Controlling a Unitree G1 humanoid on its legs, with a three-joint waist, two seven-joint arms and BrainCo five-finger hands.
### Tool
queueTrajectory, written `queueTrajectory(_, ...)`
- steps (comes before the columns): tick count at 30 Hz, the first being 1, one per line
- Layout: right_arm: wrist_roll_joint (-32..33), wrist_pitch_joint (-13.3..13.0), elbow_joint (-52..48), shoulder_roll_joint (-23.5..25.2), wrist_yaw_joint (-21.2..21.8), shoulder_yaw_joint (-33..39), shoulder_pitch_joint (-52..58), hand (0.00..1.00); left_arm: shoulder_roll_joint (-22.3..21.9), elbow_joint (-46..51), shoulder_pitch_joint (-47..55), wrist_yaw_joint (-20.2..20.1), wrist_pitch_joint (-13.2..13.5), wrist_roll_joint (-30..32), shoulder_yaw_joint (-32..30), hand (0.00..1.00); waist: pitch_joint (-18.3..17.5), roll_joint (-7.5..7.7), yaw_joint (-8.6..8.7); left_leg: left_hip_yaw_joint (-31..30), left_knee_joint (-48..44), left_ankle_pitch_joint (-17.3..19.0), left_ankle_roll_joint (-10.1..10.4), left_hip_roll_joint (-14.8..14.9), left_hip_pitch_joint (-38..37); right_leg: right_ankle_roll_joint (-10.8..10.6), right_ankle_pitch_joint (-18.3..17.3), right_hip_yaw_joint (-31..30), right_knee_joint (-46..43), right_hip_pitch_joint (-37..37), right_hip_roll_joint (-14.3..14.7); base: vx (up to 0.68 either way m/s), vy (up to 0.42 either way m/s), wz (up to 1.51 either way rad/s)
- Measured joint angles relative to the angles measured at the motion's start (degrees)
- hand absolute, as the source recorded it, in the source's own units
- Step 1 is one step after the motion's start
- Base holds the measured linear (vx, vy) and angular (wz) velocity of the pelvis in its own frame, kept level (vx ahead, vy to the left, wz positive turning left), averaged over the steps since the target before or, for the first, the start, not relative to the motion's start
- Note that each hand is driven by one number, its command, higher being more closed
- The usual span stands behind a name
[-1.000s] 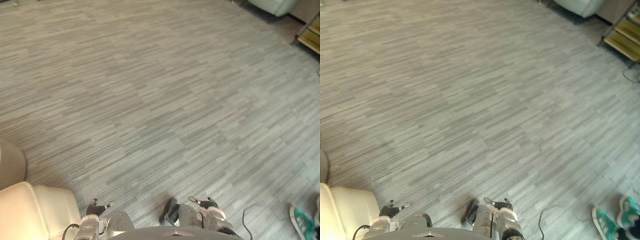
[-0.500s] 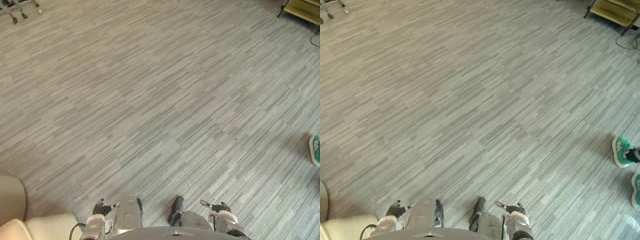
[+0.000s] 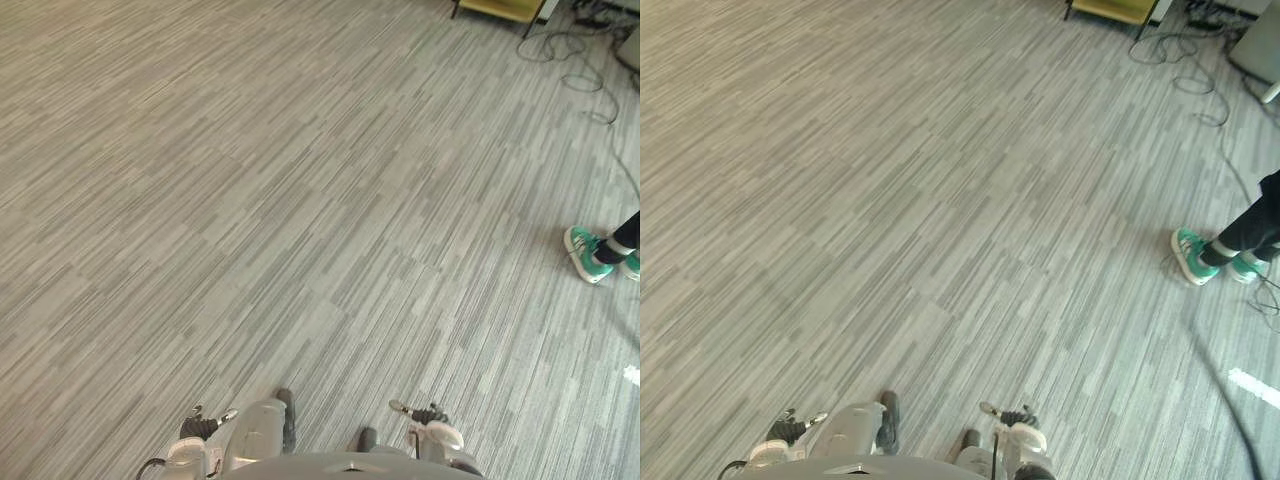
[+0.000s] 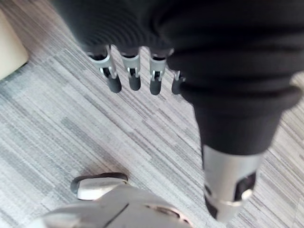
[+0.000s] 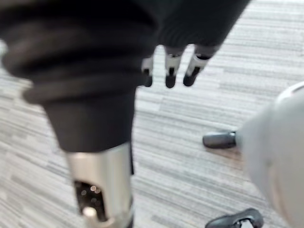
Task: Pick up cushions and gather them together orderly.
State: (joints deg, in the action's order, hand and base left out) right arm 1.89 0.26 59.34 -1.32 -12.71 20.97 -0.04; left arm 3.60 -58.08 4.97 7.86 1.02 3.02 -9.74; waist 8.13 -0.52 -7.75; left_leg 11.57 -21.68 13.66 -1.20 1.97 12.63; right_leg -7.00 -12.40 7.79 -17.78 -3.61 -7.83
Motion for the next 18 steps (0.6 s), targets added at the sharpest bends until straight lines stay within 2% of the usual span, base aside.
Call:
queueTrajectory(1,-0.02,-0.04,-1.19,0.08,0.06,0.06,0.39,0.00,0.41,0.01,0.07,-0.02,-0.05,-0.01,0.35,0.00,0.20,0.58,0.05,0.74,-0.73,1.16,-0.03,-0.13,-1.13,-1.26,-0.98,-0.77,-10.30,-4.35,-1.27,0.33,0.132,-0.22)
queueTrajectory(2,-0.04,-0.01,-2.16,0.03,0.07,-0.02,0.46,0.00,1.06,0.04,0.15,-0.07,-0.19,0.01,1.35,0.00,0.32,0.98,0.51,0.87,-2.19,2.34,-0.88,-0.23,-2.28,-2.78,0.30,-1.53,-21.70,-8.78,-2.51,0.22,0.095,-0.12)
queueTrajectory(4,-0.05,-0.03,-2.29,0.10,0.11,-0.02,0.63,0.00,1.66,0.09,0.21,-0.25,-0.47,0.03,2.15,0.00,0.48,1.32,1.38,0.78,-3.41,3.80,-1.40,-0.26,-3.75,-3.36,1.66,-2.16,-30.76,-12.12,-3.59,0.26,0.033,0.14)
queueTrajectory(5,-0.02,-0.04,-2.40,0.15,0.18,0.01,0.82,0.00,2.20,0.25,0.14,-0.47,-0.66,0.06,2.63,0.00,0.79,1.40,2.07,-0.23,-3.94,5.19,-1.73,-0.44,-6.21,-1.54,0.45,-1.95,-38.44,-14.91,-4.26,0.35,-0.009,0.26)
queueTrajectory(7,-0.07,-0.03,-2.69,0.32,0.21,-0.01,0.75,0.00,2.23,1.18,0.06,-0.46,-0.79,0.04,2.45,0.00,0.75,1.78,2.52,-1.38,-2.95,5.53,-1.47,-0.25,-8.76,0.20,-1.65,0.21,-39.38,-16.57,-4.15,0.33,-0.064,0.35)
queueTrajectory(9,-0.07,-0.04,-3.62,0.62,0.23,0.01,0.70,0.00,1.80,1.41,-0.28,-0.42,-0.80,0.00,2.05,0.00,1.00,1.34,2.90,-2.27,0.16,5.34,-1.08,0.81,-12.83,2.17,-3.68,4.21,-32.14,-17.06,-3.33,0.33,-0.115,0.34)
queueTrajectory(11,-0.10,-0.03,-4.30,0.64,0.37,-0.03,0.74,0.00,1.56,1.41,-0.26,-0.36,-0.80,-0.01,1.83,0.00,1.08,1.05,2.98,-2.43,1.61,5.08,-0.53,1.51,-14.29,2.47,-3.49,4.91,-26.06,-17.43,-2.33,0.32,-0.159,0.22)
queueTrajectory(12,-0.08,-0.05,-4.06,0.70,1.09,-0.12,0.94,0.00,1.95,1.28,-0.17,-0.36,-0.68,-0.01,1.92,0.00,0.73,1.54,3.33,-4.40,3.07,5.27,1.92,1.57,-15.34,3.85,4.32,3.70,-8.78,-17.21,-0.15,0.40,-0.254,0.44)
queueTrajectory(13,0.31,-0.08,-3.39,0.42,1.14,0.34,0.89,0.00,1.92,0.42,-0.72,-0.46,-0.97,0.96,1.90,0.00,0.67,1.06,3.51,-6.38,3.22,6.13,3.57,2.20,-15.51,5.04,9.60,3.79,-6.22,-16.46,0.62,0.53,-0.315,0.44)
queueTrajectory(14,-0.11,-0.06,-2.09,-1.71,1.10,0.04,0.03,0.00,-0.13,-0.32,-0.79,-0.47,-0.98,1.70,1.85,0.00,0.05,-1.78,3.04,-7.24,3.93,5.43,4.92,4.35,-15.12,5.49,9.01,4.31,-4.86,-15.99,2.48,0.45,-0.268,0.30)
queueTrajectory(15,0.08,-0.06,-1.90,-2.65,1.36,0.17,-0.39,0.00,-0.89,-0.77,-1.06,0.22,-0.89,1.65,1.81,0.00,0.33,-3.40,3.25,-7.24,3.70,4.48,6.21,5.66,-14.76,6.11,8.23,5.86,-4.04,-15.13,3.27,0.37,-0.207,0.22)
queueTrajectory(16,0.07,-0.11,-1.85,-2.71,1.34,0.19,-0.38,0.00,-0.96,-1.19,-1.21,0.43,-0.90,1.59,1.83,0.00,0.25,-3.95,3.39,-7.43,3.25,3.70,6.85,5.98,-14.69,6.50,7.92,6.66,-3.63,-14.31,3.31,0.23,-0.143,0.29)
queueTrajectory(18,0.08,-0.04,-1.50,-2.72,1.34,0.20,-0.11,0.00,-1.24,-1.38,-1.30,0.50,-0.88,1.56,1.86,0.00,0.29,-3.89,3.85,-8.37,-1.65,0.98,8.16,6.45,-13.57,6.66,7.68,8.51,-1.18,-10.08,3.27,0.23,-0.135,0.44)
